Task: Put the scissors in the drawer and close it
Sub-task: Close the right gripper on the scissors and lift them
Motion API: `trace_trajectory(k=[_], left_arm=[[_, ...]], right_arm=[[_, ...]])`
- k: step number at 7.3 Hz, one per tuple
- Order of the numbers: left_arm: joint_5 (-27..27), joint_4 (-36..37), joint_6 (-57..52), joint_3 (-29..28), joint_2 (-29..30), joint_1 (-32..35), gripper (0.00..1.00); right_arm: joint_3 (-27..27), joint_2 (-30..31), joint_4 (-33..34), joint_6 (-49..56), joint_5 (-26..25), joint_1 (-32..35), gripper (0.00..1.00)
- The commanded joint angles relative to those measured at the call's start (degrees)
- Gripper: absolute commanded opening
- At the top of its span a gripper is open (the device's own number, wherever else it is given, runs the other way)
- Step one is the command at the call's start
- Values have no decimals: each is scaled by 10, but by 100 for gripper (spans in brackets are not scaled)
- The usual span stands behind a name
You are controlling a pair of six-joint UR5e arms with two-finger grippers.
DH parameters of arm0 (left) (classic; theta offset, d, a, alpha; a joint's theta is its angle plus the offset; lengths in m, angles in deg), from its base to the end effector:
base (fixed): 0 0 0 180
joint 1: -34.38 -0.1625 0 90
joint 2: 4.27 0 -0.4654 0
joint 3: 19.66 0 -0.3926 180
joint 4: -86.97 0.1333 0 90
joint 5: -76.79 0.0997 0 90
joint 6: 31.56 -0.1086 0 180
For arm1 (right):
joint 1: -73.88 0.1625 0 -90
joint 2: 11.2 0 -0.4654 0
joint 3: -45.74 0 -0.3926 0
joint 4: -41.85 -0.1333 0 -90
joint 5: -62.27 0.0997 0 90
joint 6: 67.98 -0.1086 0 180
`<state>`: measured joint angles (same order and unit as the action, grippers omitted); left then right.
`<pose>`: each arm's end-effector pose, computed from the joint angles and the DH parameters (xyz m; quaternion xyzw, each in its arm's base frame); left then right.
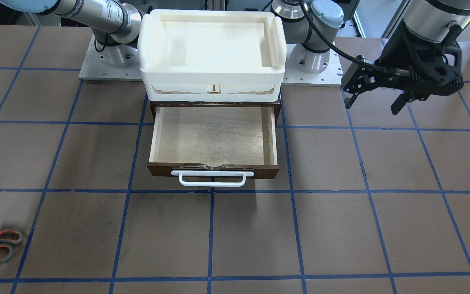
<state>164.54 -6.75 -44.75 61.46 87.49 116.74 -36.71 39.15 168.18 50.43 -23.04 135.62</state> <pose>-0.0686 -0.5236 0.5739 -0.0490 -0.9982 0.0327 0.0139 -0.2237 -0.7164 0.2116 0.7080 -0.7040 0.0497 0.0236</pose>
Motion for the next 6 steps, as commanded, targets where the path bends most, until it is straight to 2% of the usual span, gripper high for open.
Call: trace_trajectory(k=[1,4,6], left_arm=[[0,0,0,0,0,0,100],[1,-1,0,0,-1,0,100],[2,-1,0,0,-1,1,100]], right_arm=[[-1,38,-42,-7,5,7,0],[-4,129,-159,-82,-7,57,0],[-9,173,-180,-111,-23,106,0]])
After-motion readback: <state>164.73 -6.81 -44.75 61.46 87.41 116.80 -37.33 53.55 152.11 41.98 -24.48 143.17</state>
